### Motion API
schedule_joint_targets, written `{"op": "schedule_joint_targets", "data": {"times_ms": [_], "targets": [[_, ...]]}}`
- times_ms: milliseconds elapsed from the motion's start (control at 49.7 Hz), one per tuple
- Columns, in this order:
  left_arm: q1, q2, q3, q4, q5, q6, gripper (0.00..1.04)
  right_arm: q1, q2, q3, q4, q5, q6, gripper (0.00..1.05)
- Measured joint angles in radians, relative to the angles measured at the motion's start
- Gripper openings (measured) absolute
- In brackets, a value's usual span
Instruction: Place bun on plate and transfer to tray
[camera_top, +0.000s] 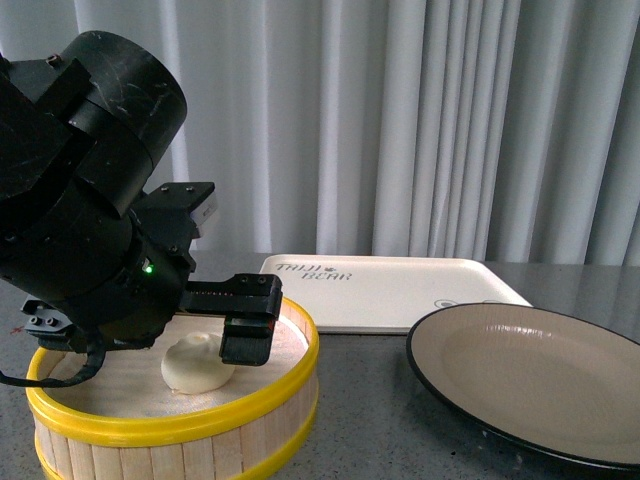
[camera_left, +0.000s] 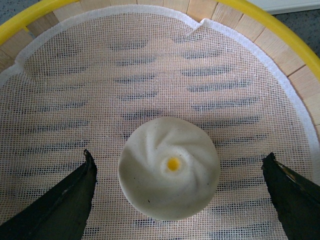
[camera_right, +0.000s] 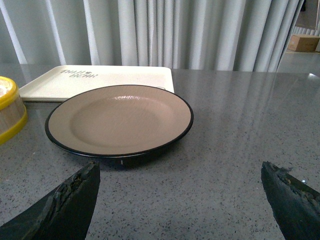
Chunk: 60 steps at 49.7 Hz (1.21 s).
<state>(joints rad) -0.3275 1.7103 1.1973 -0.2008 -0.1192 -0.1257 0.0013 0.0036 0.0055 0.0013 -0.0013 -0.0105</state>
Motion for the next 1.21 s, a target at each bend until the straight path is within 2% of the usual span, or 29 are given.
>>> {"op": "schedule_joint_targets", "data": {"times_ms": [342,523,664,945,1046,1207], "targets": [[0.000,0.013,0.004,-0.015,-0.005,-0.030,0.98,0.000,0.000,0.000,0.000,0.000,0.000,0.96],[-0.002,0.016,0.004,-0.008,-0.005,-0.034,0.75,0.000,0.000,0.000,0.000,0.000,0.000,0.96],[-0.003,0.017,0.004,0.032,0.013,-0.037,0.49,0.000,0.000,0.000,0.000,0.000,0.000,0.96],[-0.008,0.013,0.004,0.104,0.041,-0.043,0.06,0.000,0.000,0.000,0.000,0.000,0.000,0.96],[-0.024,0.006,0.016,0.169,0.080,-0.014,0.04,0.000,0.000,0.000,0.000,0.000,0.000,0.96],[-0.100,0.073,0.171,0.282,0.181,0.042,0.04,0.000,0.000,0.000,0.000,0.000,0.000,0.96]]}}
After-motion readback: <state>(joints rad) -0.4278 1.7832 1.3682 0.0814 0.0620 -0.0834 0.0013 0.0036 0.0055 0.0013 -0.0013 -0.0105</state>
